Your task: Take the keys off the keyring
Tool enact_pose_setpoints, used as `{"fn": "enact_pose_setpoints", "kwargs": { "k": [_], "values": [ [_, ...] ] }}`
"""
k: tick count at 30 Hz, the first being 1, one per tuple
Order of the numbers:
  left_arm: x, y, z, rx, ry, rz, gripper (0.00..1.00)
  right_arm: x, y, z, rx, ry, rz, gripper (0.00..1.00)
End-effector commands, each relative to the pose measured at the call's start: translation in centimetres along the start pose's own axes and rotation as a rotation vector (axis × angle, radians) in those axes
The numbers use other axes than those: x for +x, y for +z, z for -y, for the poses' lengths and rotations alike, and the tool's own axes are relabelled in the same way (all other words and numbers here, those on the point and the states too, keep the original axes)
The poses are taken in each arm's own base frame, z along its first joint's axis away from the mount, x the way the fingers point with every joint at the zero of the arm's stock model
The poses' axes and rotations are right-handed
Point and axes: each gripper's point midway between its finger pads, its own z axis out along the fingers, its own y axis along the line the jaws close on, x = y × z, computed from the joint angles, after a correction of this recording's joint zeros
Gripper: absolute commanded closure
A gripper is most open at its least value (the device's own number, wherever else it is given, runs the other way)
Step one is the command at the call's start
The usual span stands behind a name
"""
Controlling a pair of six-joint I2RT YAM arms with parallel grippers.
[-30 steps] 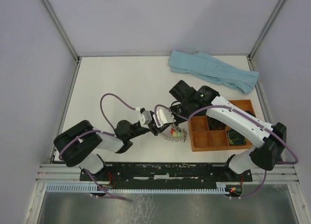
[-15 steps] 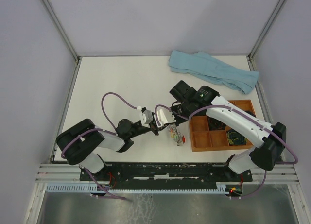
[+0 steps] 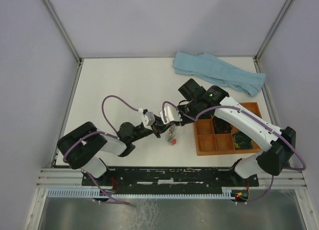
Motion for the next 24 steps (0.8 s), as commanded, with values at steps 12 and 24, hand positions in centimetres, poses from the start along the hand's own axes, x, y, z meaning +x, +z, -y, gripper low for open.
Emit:
{"fn": "enact_pose_setpoints", "kwargs": {
  "k": [12,24],
  "values": [
    [-7.4,-0.3,-0.1,-0.027,0.026,0.250,0.97,-1.1,-2.8,1.0,0.023,0.191,0.304,0.48],
    [-9.2,-0.5,0.8,0.003,-0.034,0.294,0.97,-3.7,-2.9,0.3,-0.112,0.326,0.623,0.46]
  ]
}}
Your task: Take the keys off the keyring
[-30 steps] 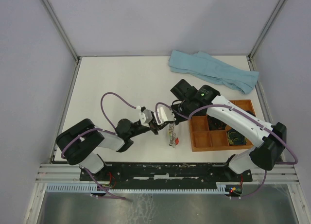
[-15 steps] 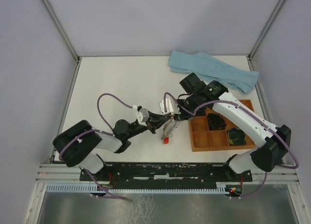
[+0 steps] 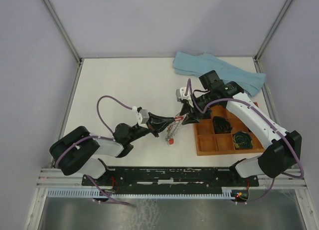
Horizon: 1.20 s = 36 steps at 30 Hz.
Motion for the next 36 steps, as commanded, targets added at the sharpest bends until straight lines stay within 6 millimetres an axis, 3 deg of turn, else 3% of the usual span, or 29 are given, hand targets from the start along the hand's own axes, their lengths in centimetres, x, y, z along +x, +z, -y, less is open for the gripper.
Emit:
{"fn": "enact_pose_setpoints", "kwargs": {
  "k": [1,22,29,32,33,36],
  "values": [
    [-6.6,0.3,1.3,0.044,0.024,0.231,0.97,-3.0,0.6,-1.4,-0.101,0.019,0.169,0.45],
    [-8.0,0.1,1.8,0.057,-0.010,0.264,0.97,-2.7,1.1,-0.7,-0.091,0.072,0.162,0.63],
    [-7.9,0.0,1.5,0.038,-0.019,0.265,0.97,-3.0,0.7,-0.5,-0.065,0.072,0.151,0.96],
    [-7.8,-0.1,1.3,0.025,-0.026,0.263,0.97,-2.9,0.3,-0.3,-0.036,0.059,0.131,0.99],
    [-7.7,-0.1,1.2,0.021,-0.028,0.261,0.95,-2.8,0.1,-0.3,-0.025,0.054,0.119,0.99],
    [-7.2,-0.5,1.0,0.008,-0.036,0.250,0.68,-2.5,-0.8,0.0,0.018,0.034,0.068,0.99]
  ]
}}
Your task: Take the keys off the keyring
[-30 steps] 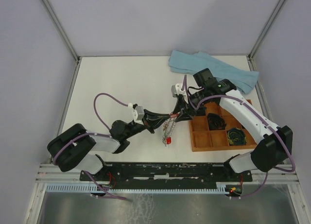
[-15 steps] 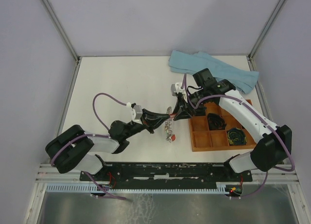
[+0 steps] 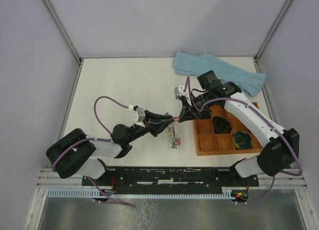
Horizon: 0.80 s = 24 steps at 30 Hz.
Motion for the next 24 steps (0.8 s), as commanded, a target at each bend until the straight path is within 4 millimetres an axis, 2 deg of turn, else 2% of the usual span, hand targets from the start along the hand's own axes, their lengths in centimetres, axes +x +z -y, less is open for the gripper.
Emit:
{"fn": "enact_pose_setpoints", "kwargs": {
  "k": [1,4,9,13,16,24],
  "values": [
    [-5.1,-0.3,1.2,0.028,0.032,0.195,0.62,-0.7,-2.2,0.5,0.096,-0.084,-0.076,0.99],
    [-4.6,-0.9,1.3,0.033,0.040,0.177,0.46,0.0,-3.2,0.4,0.111,-0.119,-0.167,0.99],
    [-3.5,-1.0,1.4,0.043,0.036,0.108,0.33,0.8,-3.9,0.1,0.145,-0.182,-0.309,0.99],
    [-2.3,-0.1,1.7,0.079,0.027,0.003,0.28,1.0,-3.6,0.0,0.176,-0.247,-0.381,0.99],
    [-2.3,0.2,2.2,0.109,0.033,-0.022,0.26,1.1,-3.4,-0.2,0.177,-0.271,-0.401,0.99],
    [-1.2,1.0,2.8,0.163,-0.039,-0.053,0.27,1.1,-2.8,-0.8,0.169,-0.309,-0.418,0.99]
  ]
}}
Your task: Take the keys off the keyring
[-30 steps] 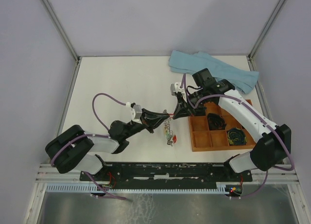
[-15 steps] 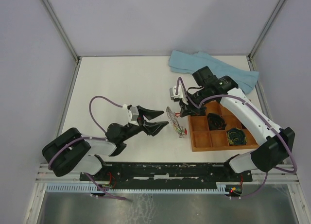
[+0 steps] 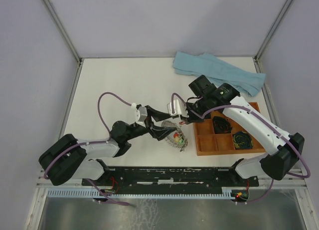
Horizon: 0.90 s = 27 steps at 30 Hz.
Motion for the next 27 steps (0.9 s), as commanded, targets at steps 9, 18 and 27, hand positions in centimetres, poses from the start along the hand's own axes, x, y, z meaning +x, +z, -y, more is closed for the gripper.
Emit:
{"fn": "enact_pose_setpoints", "kwargs": {
  "k": [9,18,27],
  "values": [
    [0.5,3.1,0.2,0.093,-0.135,0.001,0.37,-1.3,-1.0,-0.1,0.054,-0.080,0.029,0.99],
    [1.5,3.8,-0.1,0.109,-0.148,-0.027,0.55,-1.4,-0.9,-0.2,0.049,-0.090,0.030,0.99],
    [2.9,4.0,-0.4,0.108,-0.156,-0.070,0.61,-1.6,-0.8,-0.3,0.039,-0.084,0.036,0.99]
  ]
}}
